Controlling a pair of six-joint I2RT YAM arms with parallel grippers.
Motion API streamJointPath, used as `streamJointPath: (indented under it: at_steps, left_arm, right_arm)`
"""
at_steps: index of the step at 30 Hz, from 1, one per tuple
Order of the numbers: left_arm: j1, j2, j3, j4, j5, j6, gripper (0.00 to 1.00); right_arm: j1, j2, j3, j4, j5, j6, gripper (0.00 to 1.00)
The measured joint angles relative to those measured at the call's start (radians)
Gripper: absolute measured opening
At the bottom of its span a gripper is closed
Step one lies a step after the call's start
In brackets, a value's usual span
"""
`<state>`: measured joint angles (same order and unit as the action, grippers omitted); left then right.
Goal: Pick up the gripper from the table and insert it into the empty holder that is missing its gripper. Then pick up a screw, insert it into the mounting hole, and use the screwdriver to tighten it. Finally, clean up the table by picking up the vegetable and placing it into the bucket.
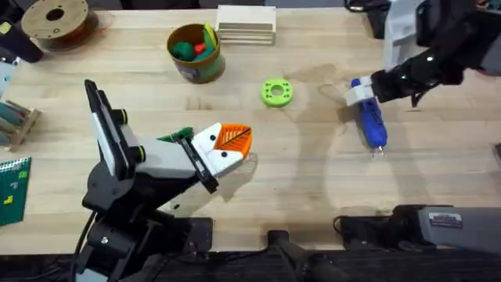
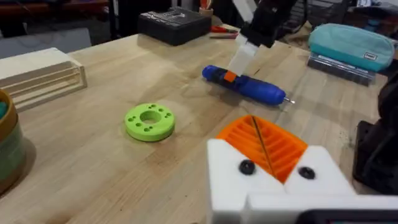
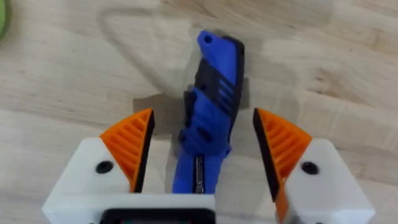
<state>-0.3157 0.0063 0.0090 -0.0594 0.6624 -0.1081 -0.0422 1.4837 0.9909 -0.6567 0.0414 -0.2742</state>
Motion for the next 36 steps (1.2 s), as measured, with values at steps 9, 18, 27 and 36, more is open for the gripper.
streamJointPath:
  at_steps: [9, 18, 27, 36]
  left_arm:
    - [0.0, 0.0, 0.0, 0.0, 0.0, 0.0, 0.004]
    - [0.0, 0.0, 0.0, 0.0, 0.0, 0.0, 0.004]
    - [0.0, 0.0, 0.0, 0.0, 0.0, 0.0, 0.004]
    - [0.0, 0.0, 0.0, 0.0, 0.0, 0.0, 0.004]
  right_arm:
    - [-0.01, 0.124, 0.0, 0.052, 0.003, -0.032, 0.917]
    - [-0.056, 0.164, 0.0, 0.08, -0.052, -0.037, 0.974]
    - [-0.065, 0.176, 0.002, 0.089, -0.08, -0.004, 0.942]
    - [-0.066, 0.181, 0.002, 0.119, -0.072, 0.07, 0.813]
